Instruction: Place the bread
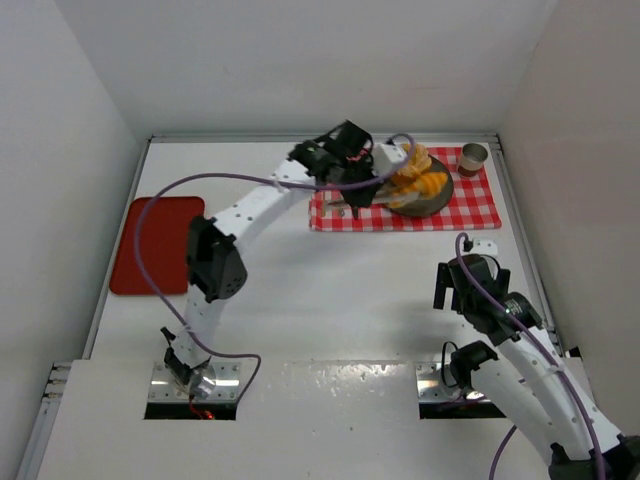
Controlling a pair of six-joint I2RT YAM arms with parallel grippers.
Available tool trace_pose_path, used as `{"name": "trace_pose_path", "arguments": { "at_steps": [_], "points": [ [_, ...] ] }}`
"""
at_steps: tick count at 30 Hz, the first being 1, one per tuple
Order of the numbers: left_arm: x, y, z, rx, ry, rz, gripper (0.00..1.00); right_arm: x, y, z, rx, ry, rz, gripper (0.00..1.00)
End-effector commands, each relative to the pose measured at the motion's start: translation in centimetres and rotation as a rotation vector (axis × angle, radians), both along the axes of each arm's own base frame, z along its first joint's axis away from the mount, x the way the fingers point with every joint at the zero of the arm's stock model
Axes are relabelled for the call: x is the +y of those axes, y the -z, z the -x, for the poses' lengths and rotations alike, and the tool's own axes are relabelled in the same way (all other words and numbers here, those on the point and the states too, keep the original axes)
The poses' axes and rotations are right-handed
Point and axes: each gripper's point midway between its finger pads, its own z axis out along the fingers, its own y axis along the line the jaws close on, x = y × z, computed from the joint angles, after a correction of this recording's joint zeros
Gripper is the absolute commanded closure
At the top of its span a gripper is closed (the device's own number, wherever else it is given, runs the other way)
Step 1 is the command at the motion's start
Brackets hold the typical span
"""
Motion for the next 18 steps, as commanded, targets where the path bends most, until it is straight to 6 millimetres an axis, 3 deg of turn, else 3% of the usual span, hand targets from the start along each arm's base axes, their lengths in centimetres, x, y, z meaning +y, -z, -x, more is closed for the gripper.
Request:
{"name": "trace_pose_path", "arguments": {
  "at_steps": [1, 4, 10, 15, 18],
  "points": [
    [-3.6, 0.2, -1.1, -0.064, 0.025, 0.029, 0.99, 0.0, 0.7, 0.6, 0.024, -0.020, 0.000, 0.00],
    [-5.6, 2.2, -3.1, -0.108, -0.023, 0.030, 0.99, 0.0, 1.1, 0.8, 0.037, -0.021, -0.001, 0.00],
    [-6.7, 3.3, -6.3, -0.177, -0.122, 0.063, 1.00, 0.1, 1.6, 1.0, 0.058, -0.040, 0.004, 0.00],
    [-7.9, 4.9, -5.6, -0.144, -0.087, 0.082, 0.99, 0.1, 1.7, 0.9, 0.066, -0.052, 0.016, 0.00],
    [-8.3, 7.2, -5.0, -0.099, -0.056, 0.072, 0.94, -0.2, 1.3, 0.6, 0.061, -0.055, 0.038, 0.00]
  ]
}}
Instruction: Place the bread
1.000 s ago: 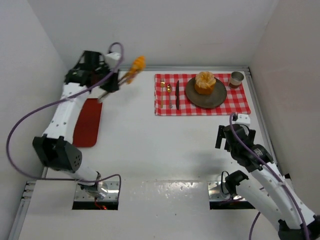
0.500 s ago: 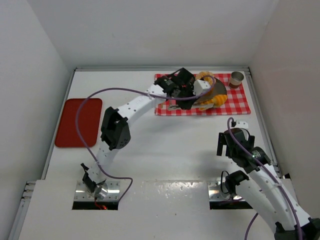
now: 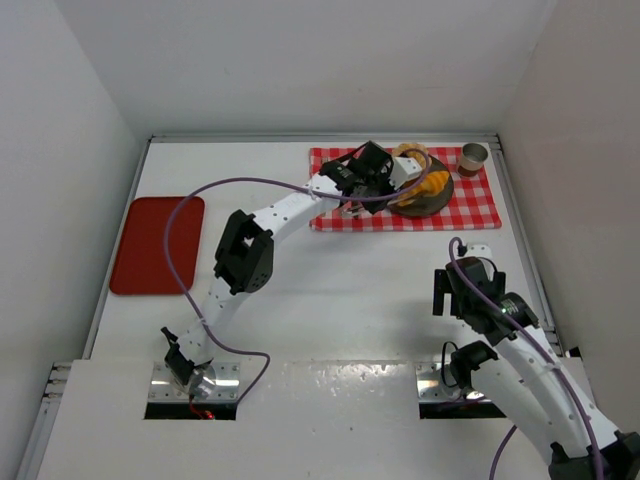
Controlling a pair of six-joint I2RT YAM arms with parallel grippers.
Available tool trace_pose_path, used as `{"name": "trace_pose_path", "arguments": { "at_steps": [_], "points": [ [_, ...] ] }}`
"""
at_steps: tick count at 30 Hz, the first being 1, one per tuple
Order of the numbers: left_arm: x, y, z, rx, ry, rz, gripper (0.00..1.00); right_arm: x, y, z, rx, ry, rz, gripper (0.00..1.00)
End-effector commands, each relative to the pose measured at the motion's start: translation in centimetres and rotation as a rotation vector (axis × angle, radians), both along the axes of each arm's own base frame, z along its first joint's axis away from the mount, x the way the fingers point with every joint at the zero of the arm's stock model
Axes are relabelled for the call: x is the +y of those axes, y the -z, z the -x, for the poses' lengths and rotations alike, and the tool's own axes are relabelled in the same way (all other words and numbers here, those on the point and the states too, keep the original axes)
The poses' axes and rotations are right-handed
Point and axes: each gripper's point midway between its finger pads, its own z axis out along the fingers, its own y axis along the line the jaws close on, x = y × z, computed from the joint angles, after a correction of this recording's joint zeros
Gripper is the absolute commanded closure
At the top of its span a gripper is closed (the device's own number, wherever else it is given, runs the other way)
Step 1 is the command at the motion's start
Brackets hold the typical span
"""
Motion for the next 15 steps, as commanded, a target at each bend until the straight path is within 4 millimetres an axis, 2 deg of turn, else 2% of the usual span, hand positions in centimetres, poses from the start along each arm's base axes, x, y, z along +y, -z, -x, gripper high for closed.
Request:
{"name": "trace_pose_path", "arguments": {
  "at_steps": [1, 2, 4, 6, 10, 12, 15],
  "points": [
    [-2.0, -1.9, -0.6, -0.041, 0.025, 0.097, 0.94, -0.2, -0.6, -0.6, -0.015, -0.015, 0.027, 0.00],
    [-2.0, -0.9, -0.4, -0.022, 0.032, 0.087, 0.92, -0.3, -0.8, -0.8, -0.019, -0.022, 0.035, 0.00],
    [-2.0, -0.9, -0.4, -0.030, 0.040, 0.082, 0.90, -0.3, -0.9, -0.8, -0.016, -0.025, 0.035, 0.00],
    [-1.7, 0.4, -0.8, -0.031, 0.028, 0.054, 0.85, -0.2, -0.9, -0.8, -0.016, -0.024, 0.034, 0.00],
    [-1.8, 0.2, -1.1, -0.042, 0.021, 0.055, 0.67, -0.2, -1.1, -0.9, -0.023, -0.024, 0.028, 0.00],
    [-1.9, -0.4, -1.0, -0.045, 0.028, 0.066, 0.53, -0.3, -1.0, -0.6, -0.017, -0.020, 0.029, 0.00],
    [-2.0, -1.2, -0.8, -0.049, 0.037, 0.079, 0.46, -0.4, -1.1, -0.4, -0.012, -0.019, 0.032, 0.00]
  ]
}}
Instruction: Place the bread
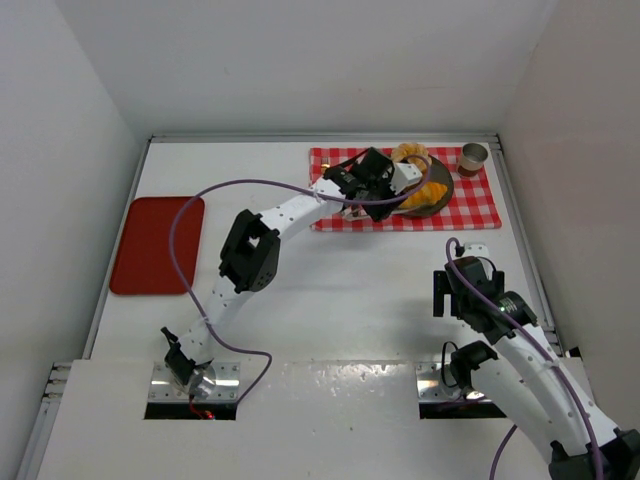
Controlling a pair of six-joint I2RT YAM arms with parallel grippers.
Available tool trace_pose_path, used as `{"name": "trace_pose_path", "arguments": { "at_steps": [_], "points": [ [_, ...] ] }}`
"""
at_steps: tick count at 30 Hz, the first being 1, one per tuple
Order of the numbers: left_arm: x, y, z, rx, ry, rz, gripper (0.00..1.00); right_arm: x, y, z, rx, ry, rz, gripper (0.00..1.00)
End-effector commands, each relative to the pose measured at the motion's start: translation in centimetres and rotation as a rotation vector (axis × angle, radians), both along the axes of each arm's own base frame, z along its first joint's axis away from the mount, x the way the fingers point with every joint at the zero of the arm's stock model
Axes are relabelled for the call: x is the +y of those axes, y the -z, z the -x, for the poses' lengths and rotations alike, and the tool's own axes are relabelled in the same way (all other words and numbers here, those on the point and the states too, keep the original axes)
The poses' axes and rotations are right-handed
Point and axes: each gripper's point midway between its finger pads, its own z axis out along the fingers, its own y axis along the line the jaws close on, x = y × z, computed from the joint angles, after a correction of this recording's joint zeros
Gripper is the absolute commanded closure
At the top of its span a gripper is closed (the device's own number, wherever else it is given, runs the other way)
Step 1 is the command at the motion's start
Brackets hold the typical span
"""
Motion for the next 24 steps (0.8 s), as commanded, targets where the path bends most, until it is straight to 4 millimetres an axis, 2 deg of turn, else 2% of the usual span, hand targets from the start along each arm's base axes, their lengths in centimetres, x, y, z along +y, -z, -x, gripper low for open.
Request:
{"name": "trace_pose_path", "arguments": {
  "at_steps": [1, 3, 4, 12, 13, 15, 16, 20, 21, 22, 23, 24],
  "points": [
    [-1.1, -4.3, -0.4, -0.066, 0.019, 0.087, 0.41, -0.1, -1.2, -0.5, -0.036, 0.008, 0.002, 0.00],
    [-1.2, -5.1, -0.1, -0.064, 0.022, 0.104, 0.37, -0.1, -1.3, -0.4, -0.037, 0.012, -0.004, 0.00],
    [-1.3, -6.1, 0.1, -0.072, 0.030, 0.121, 0.33, -0.1, -1.2, -0.5, -0.039, 0.012, -0.006, 0.00],
    [-1.0, -12.4, 1.1, -0.121, 0.042, 0.213, 0.34, 0.0, -1.5, -0.4, -0.034, 0.012, -0.009, 0.00],
    [-0.6, -14.3, 1.3, -0.129, 0.041, 0.246, 0.37, 0.0, -1.7, -0.4, -0.040, 0.016, -0.013, 0.00],
    [0.2, -15.6, 1.6, -0.128, 0.034, 0.262, 0.39, -0.1, -1.7, -0.4, -0.041, 0.020, -0.011, 0.00],
    [1.0, -17.2, 2.0, -0.127, 0.032, 0.286, 0.40, -0.1, -1.9, -0.4, -0.050, 0.019, -0.014, 0.00],
    [4.8, -18.8, 2.0, -0.104, -0.013, 0.287, 0.40, 0.0, -1.9, -0.4, -0.058, 0.027, -0.022, 0.00],
    [5.9, -20.0, 2.7, -0.105, -0.013, 0.295, 0.40, 0.0, -1.9, -0.5, -0.066, 0.030, -0.029, 0.00],
    [6.8, -20.3, 3.0, -0.096, -0.018, 0.292, 0.40, 0.1, -1.8, -0.5, -0.064, 0.030, -0.034, 0.00],
    [8.7, -20.2, 2.8, -0.077, -0.044, 0.281, 0.40, 0.2, -1.9, -0.5, -0.066, 0.031, -0.040, 0.00],
    [10.4, -20.6, 3.5, -0.079, -0.064, 0.279, 0.40, 0.2, -1.9, -0.6, -0.070, 0.032, -0.041, 0.00]
  ]
}}
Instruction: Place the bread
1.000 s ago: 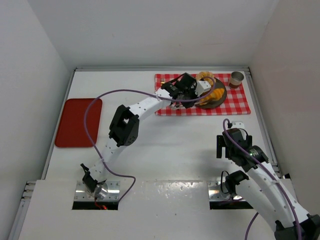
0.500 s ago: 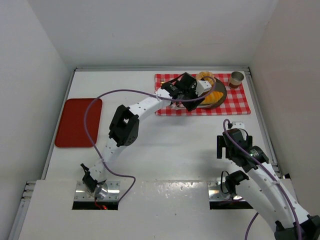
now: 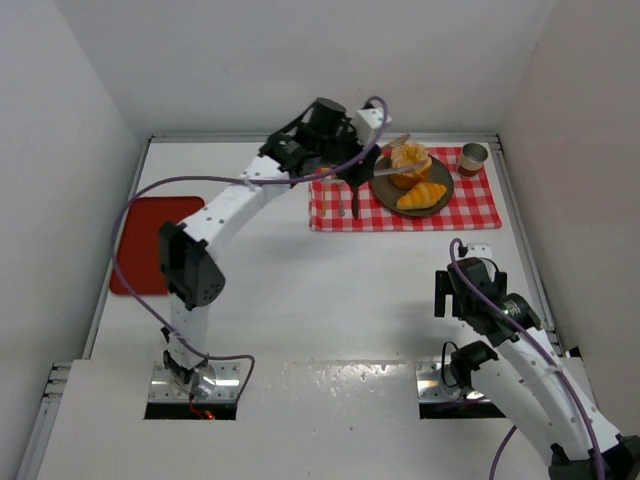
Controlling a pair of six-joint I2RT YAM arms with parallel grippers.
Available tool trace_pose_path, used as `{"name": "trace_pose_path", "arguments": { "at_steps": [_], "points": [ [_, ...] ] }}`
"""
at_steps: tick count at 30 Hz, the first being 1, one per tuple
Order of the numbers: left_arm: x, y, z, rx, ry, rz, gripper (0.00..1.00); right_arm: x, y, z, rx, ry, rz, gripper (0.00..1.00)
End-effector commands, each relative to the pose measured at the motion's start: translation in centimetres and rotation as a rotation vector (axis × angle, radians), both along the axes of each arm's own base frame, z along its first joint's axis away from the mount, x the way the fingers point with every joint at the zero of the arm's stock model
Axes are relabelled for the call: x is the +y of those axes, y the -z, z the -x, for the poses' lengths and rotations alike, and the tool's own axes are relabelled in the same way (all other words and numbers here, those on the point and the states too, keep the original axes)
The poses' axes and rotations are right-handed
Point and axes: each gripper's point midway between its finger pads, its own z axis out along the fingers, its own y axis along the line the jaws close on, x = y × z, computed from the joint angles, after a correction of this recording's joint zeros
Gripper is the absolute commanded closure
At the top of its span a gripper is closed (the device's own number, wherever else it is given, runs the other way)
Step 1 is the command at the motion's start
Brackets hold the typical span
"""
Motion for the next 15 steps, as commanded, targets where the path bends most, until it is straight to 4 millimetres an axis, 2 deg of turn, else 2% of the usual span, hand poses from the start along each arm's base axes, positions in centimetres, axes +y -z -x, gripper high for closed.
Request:
{"name": "trace_pose_path", "arguments": {
  "at_steps": [1, 2, 3, 4, 5, 6, 8, 9, 12, 13, 15],
  "points": [
    [6.1, -2.9, 1.0, 0.024, -0.069, 0.028, 0.41, 0.3, -1.3, -0.8, -0.056, 0.023, -0.034, 0.00],
    [9.1, -2.7, -0.1, 0.043, -0.164, 0.030, 0.41, 0.3, -1.3, -0.8, -0.055, 0.026, -0.033, 0.00],
    [11.3, -0.7, -0.4, 0.087, -0.234, 0.008, 0.41, 0.4, -1.2, -0.8, -0.057, 0.029, -0.041, 0.00],
    [13.4, -0.5, -0.9, 0.092, -0.305, 0.013, 0.41, 0.3, -1.2, -0.7, -0.058, 0.039, -0.039, 0.00],
    [15.5, -2.1, -1.3, 0.071, -0.395, 0.075, 0.41, 0.1, -1.1, -0.6, -0.063, 0.050, -0.037, 0.00],
    [19.9, 0.4, -2.5, 0.107, -0.543, 0.056, 0.41, -0.1, -0.9, -0.5, -0.069, 0.078, -0.040, 0.00],
    [23.5, 1.4, -2.7, 0.154, -0.694, 0.112, 0.41, -0.2, -0.6, -0.3, -0.083, 0.115, -0.054, 0.00],
    [25.5, 4.5, -2.6, 0.217, -0.742, 0.092, 0.41, -0.2, -0.2, -0.2, -0.083, 0.123, -0.059, 0.00],
    [26.8, 8.5, -1.4, 0.288, -0.778, 0.059, 0.41, -0.1, 0.7, 0.3, -0.079, 0.145, -0.081, 0.00],
    [27.2, 11.1, -0.4, 0.340, -0.802, 0.030, 0.41, -0.2, 0.9, 0.5, -0.072, 0.154, -0.080, 0.00],
    [27.9, 13.6, 0.0, 0.382, -0.850, 0.023, 0.40, 0.0, 1.5, 0.9, -0.058, 0.171, -0.105, 0.00]
  ]
}}
